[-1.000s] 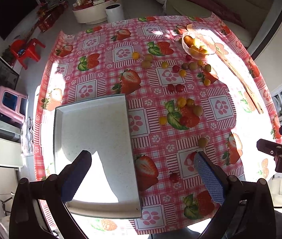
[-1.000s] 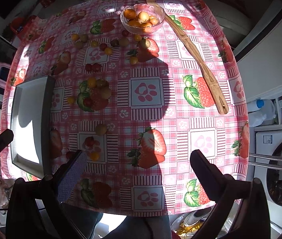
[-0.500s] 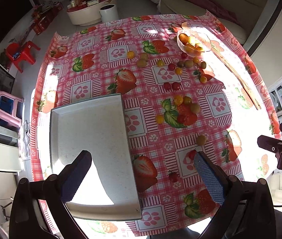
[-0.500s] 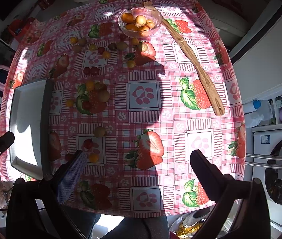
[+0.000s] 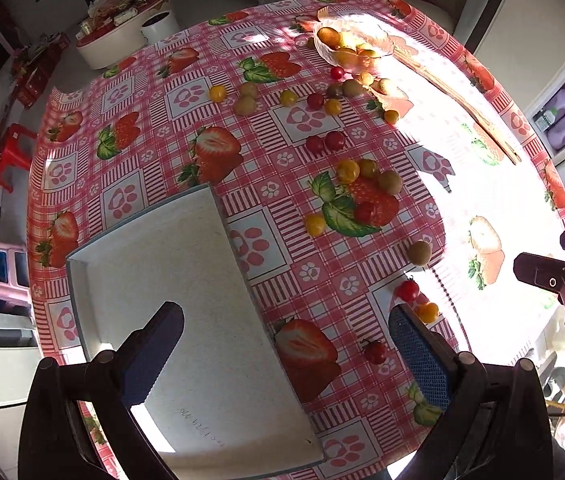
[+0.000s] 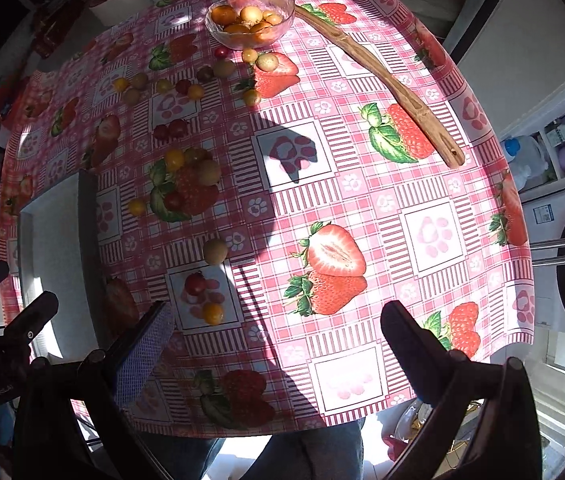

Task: Organize fruits
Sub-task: 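Move both grippers over the scattered small fruits beside the white tray, then grasp a yellow cherry tomato with the left gripper while the right grasps a brown round fruit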

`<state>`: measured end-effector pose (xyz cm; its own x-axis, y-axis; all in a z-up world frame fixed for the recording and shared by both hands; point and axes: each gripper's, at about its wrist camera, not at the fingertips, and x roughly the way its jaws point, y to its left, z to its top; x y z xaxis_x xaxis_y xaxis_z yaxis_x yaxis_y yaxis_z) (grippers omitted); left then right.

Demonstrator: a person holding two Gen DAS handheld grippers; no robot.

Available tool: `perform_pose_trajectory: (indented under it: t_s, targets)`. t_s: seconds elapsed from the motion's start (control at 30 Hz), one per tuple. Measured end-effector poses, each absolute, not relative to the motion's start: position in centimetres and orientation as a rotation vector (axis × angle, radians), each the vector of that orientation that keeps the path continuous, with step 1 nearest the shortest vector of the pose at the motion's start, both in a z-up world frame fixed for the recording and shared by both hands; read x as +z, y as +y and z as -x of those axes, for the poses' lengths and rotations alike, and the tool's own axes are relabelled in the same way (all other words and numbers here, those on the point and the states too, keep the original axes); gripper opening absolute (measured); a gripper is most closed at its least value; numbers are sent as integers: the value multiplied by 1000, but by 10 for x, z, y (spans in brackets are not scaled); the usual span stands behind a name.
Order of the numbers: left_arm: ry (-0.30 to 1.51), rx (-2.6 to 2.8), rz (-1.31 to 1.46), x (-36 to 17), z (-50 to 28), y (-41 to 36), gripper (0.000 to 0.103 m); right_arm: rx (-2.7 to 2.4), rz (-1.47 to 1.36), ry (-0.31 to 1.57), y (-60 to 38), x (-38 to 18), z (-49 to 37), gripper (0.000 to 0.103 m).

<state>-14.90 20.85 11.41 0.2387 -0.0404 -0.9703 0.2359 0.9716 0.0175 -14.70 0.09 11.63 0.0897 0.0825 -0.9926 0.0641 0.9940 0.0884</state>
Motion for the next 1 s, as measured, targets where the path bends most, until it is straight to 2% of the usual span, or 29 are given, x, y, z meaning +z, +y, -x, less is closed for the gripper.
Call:
perform_pose_trajectory:
  t_s: [0.43, 0.47, 0.53, 0.57, 0.63, 0.87, 0.9, 1.0]
  targets:
    - [1279, -181, -163, 55, 106, 184, 103, 53, -148, 1450, -1, 75, 99, 103]
    - [1280, -180, -165, 51, 105, 184, 101, 73, -145, 1442, 2, 73, 94, 103]
    - [1283, -184, -177, 43, 103, 181, 90, 108, -132, 1434, 7, 65, 82, 103]
    - [1290, -182, -185, 39, 102, 179, 89, 124, -133, 1432, 10, 62, 77, 102]
    - [1291, -167, -198, 31, 101, 177, 89, 149, -146, 1440, 14, 53, 67, 94]
    - [1275, -136, -206, 13, 90, 179, 89, 258, -177, 1469, 33, 27, 44, 78]
    - [1275, -135, -210, 10, 89, 178, 89, 274, -181, 1474, 36, 24, 42, 73]
    - [1258, -157, -198, 10, 89, 175, 81, 313, -187, 1492, 45, 13, 37, 62]
